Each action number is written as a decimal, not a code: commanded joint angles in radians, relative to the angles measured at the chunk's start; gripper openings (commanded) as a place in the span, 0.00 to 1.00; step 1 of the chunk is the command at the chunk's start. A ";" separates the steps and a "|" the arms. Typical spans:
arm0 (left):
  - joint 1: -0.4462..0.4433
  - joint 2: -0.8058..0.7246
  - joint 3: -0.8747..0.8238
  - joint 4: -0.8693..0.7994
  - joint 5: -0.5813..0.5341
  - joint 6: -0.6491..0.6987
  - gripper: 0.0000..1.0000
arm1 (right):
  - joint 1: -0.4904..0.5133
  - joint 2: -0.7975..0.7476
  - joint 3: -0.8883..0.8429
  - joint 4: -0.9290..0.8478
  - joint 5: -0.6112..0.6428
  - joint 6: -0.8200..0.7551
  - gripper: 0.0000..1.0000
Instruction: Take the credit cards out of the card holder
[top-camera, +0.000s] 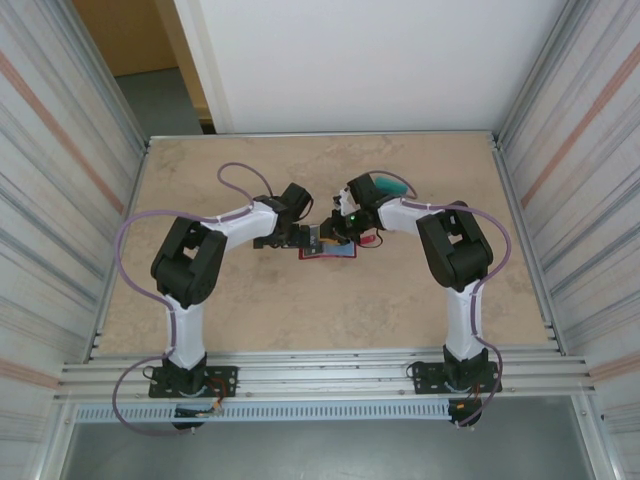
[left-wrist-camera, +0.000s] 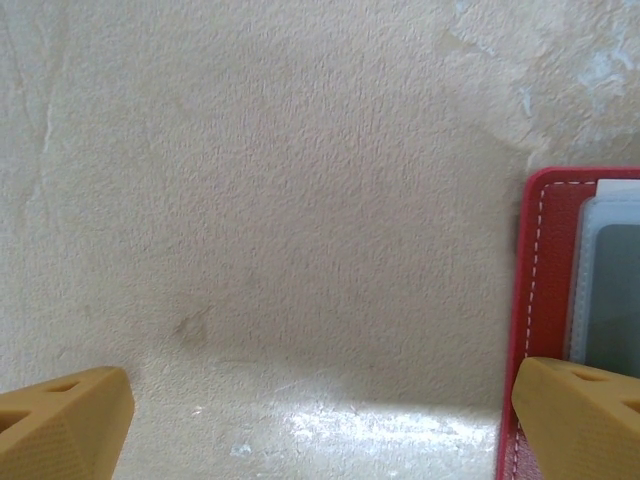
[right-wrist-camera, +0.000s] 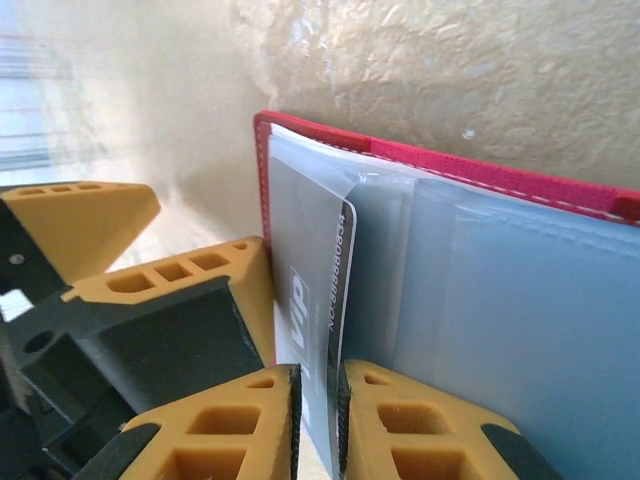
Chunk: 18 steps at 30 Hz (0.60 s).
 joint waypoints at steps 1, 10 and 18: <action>-0.002 0.030 -0.010 -0.086 -0.010 0.003 0.99 | 0.016 -0.025 -0.017 0.158 -0.114 0.074 0.19; -0.002 0.040 0.002 -0.101 -0.022 0.011 0.99 | 0.017 0.006 -0.022 0.174 -0.123 0.086 0.19; -0.001 0.058 0.003 -0.106 -0.023 0.006 0.99 | -0.026 -0.046 -0.076 0.250 -0.177 0.132 0.20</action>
